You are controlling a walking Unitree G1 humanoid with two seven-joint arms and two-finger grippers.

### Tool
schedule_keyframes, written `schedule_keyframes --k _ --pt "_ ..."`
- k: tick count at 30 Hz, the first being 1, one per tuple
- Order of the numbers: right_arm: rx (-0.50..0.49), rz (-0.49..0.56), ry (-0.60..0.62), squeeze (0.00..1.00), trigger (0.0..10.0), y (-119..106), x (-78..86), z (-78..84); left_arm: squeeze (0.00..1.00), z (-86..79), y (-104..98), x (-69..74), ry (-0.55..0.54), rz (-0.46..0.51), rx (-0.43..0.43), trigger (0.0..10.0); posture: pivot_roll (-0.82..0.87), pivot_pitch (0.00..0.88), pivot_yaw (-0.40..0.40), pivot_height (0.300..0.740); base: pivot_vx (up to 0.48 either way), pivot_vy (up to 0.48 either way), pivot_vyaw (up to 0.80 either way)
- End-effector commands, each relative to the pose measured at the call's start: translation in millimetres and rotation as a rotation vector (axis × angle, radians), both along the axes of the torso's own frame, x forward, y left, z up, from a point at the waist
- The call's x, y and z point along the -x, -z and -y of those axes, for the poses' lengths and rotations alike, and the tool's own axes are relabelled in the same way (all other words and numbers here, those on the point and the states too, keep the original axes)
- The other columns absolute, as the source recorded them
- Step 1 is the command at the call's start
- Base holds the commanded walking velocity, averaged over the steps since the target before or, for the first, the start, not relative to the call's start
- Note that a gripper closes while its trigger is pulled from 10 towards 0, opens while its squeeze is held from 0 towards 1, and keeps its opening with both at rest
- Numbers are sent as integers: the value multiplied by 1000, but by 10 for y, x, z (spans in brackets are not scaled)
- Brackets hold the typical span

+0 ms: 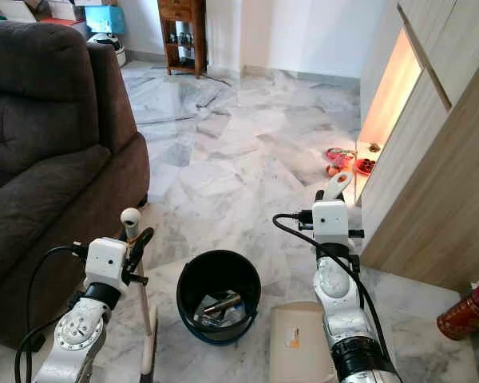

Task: Sweep floor

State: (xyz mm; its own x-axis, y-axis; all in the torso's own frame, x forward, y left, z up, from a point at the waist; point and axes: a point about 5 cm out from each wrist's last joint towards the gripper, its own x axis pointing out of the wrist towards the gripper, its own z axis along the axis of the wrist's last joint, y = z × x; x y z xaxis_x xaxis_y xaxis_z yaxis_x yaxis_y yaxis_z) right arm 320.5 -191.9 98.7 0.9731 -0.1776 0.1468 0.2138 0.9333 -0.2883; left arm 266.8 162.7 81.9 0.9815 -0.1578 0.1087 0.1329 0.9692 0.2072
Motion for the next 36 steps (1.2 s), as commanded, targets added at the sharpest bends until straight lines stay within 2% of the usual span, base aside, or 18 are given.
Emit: schedule_keyframes --k 1,36 --pt "6 49 -7 0 10000 -116 -61 -7 0 18 -130 -35 13 55 -10 10000 99 0 -11 740 0 0 0" --pt "-3 49 -32 0 10000 -116 -85 -43 0 27 -140 -61 6 60 -4 10000 79 0 -17 740 -249 0 0"
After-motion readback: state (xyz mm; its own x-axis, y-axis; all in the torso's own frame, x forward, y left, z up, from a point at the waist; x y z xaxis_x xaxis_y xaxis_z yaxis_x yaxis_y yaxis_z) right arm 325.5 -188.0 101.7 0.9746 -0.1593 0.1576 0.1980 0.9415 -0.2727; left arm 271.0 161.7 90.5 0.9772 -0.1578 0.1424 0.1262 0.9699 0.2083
